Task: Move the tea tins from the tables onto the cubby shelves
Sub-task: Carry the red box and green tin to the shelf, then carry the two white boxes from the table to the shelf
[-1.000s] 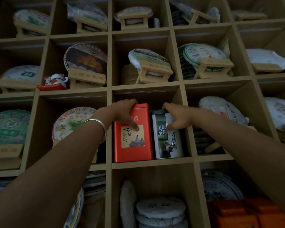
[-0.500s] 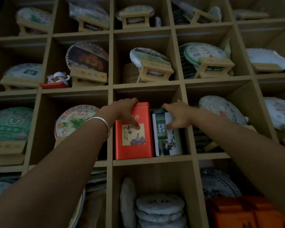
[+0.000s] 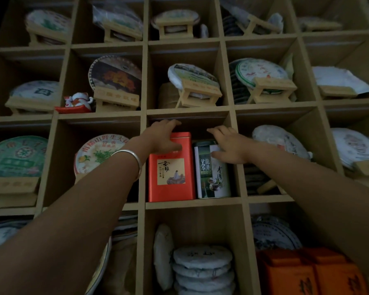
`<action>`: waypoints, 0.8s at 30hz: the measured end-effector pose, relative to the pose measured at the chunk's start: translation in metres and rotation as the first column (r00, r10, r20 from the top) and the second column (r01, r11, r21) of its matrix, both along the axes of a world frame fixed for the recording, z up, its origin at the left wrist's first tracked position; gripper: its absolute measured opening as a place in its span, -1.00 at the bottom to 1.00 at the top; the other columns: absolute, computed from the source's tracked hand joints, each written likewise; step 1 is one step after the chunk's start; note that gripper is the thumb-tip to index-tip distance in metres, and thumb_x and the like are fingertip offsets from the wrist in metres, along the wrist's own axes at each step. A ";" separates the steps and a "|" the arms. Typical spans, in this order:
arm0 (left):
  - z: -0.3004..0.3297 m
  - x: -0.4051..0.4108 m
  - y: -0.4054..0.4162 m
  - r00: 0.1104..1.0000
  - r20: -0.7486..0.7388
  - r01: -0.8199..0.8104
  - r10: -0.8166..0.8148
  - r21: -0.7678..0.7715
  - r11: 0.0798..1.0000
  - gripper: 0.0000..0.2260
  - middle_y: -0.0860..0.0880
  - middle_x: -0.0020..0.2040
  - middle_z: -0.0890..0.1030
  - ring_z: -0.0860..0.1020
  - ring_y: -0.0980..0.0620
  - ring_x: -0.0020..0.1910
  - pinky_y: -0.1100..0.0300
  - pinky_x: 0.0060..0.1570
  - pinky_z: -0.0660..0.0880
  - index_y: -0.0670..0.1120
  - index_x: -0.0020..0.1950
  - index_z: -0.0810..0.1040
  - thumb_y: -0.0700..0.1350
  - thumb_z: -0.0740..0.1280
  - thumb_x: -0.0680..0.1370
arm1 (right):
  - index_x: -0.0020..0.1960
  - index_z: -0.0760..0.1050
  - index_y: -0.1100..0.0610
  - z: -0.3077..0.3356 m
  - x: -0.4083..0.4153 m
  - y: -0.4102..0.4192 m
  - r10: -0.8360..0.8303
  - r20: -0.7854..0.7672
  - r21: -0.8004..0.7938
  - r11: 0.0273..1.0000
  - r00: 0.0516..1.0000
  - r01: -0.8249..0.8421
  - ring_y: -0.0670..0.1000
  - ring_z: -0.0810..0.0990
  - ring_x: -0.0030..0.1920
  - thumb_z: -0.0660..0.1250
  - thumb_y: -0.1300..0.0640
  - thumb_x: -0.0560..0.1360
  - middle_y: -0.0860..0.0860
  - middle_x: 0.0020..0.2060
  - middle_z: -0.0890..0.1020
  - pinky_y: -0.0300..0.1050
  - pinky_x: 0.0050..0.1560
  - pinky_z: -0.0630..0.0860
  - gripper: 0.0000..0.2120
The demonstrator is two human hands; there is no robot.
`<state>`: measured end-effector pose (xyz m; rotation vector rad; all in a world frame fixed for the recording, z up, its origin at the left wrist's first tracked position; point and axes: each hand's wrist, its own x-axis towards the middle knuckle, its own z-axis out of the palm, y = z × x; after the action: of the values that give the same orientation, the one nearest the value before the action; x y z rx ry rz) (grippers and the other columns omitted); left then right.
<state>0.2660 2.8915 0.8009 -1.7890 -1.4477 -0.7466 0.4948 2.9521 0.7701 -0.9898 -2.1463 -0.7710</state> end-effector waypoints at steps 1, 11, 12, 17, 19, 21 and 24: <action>0.000 0.003 -0.005 0.999 -0.037 0.001 0.001 0.031 1.000 -0.29 -0.14 0.42 0.37 0.33 -0.15 0.39 -0.06 0.29 0.37 -0.01 0.50 0.22 0.05 0.43 0.42 | 0.54 -0.06 0.04 0.000 0.004 -0.003 0.017 -0.013 0.006 1.000 1.000 -0.017 0.16 0.13 0.47 0.28 -0.11 0.48 0.11 0.49 0.13 0.08 0.39 0.26 -0.22; -0.050 0.064 -0.024 0.989 -0.104 0.079 -0.100 -0.191 0.978 -0.66 -0.09 0.19 0.54 0.51 -0.06 0.06 0.13 -0.05 0.41 -0.03 0.27 0.47 0.00 0.34 0.52 | 0.39 0.24 0.12 -0.042 0.056 -0.046 -0.175 0.097 -0.071 0.981 0.980 0.182 0.18 0.41 0.22 0.23 -0.06 0.53 0.19 0.27 0.38 0.11 0.23 0.41 -0.49; -0.061 0.073 -0.023 0.986 -0.110 0.096 -0.121 -0.213 0.972 -0.67 -0.08 0.19 0.55 0.51 -0.04 0.04 0.15 -0.07 0.39 -0.02 0.27 0.48 -0.01 0.35 0.52 | 0.38 0.25 0.13 -0.051 0.065 -0.052 -0.218 0.117 -0.083 0.970 0.969 0.229 0.21 0.42 0.22 0.23 -0.08 0.52 0.21 0.27 0.39 0.13 0.24 0.41 -0.49; -0.114 0.136 -0.015 0.938 -0.159 0.257 -0.308 -0.279 0.925 -0.72 -0.13 0.12 0.61 0.55 -0.15 0.10 0.15 -0.04 0.44 -0.06 0.14 0.54 -0.01 0.37 0.46 | 0.42 0.22 0.17 -0.104 0.122 -0.104 -0.437 0.108 -0.180 0.875 0.893 0.450 0.26 0.43 0.24 0.28 -0.03 0.50 0.26 0.28 0.40 0.03 0.16 0.39 -0.43; -0.135 0.169 -0.017 0.899 -0.153 0.343 -0.410 -0.335 0.878 -0.75 -0.12 0.13 0.58 0.53 -0.13 0.09 0.13 -0.03 0.45 -0.04 0.08 0.52 0.01 0.38 0.45 | 0.38 0.29 0.16 -0.128 0.152 -0.132 -0.512 0.145 -0.206 0.821 0.847 0.532 0.22 0.48 0.23 0.30 0.02 0.50 0.22 0.27 0.46 -0.04 0.13 0.38 -0.49; -0.157 0.208 -0.024 0.837 -0.128 0.456 -0.533 -0.377 0.806 -0.75 -0.11 0.14 0.57 0.53 -0.14 0.11 0.09 0.05 0.48 -0.04 0.09 0.54 -0.02 0.40 0.44 | 0.36 0.34 0.15 -0.152 0.184 -0.168 -0.595 0.161 -0.261 0.744 0.788 0.615 0.19 0.46 0.27 0.32 0.03 0.49 0.19 0.30 0.46 -0.07 0.18 0.37 -0.52; -0.190 0.278 -0.053 0.721 -0.093 0.588 -0.686 -0.441 0.678 -0.76 -0.12 0.12 0.61 0.56 -0.14 0.10 0.09 0.07 0.49 -0.05 0.08 0.57 -0.03 0.37 0.45 | 0.38 0.31 0.13 -0.187 0.238 -0.240 -0.763 0.174 -0.387 0.528 0.622 0.756 0.20 0.45 0.29 0.33 0.02 0.47 0.18 0.34 0.42 0.00 0.21 0.41 -0.47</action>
<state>0.5436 2.8384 0.6109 -2.6609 -0.7913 -0.5433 0.7324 2.7121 0.5835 -2.2653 -1.8311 -0.6464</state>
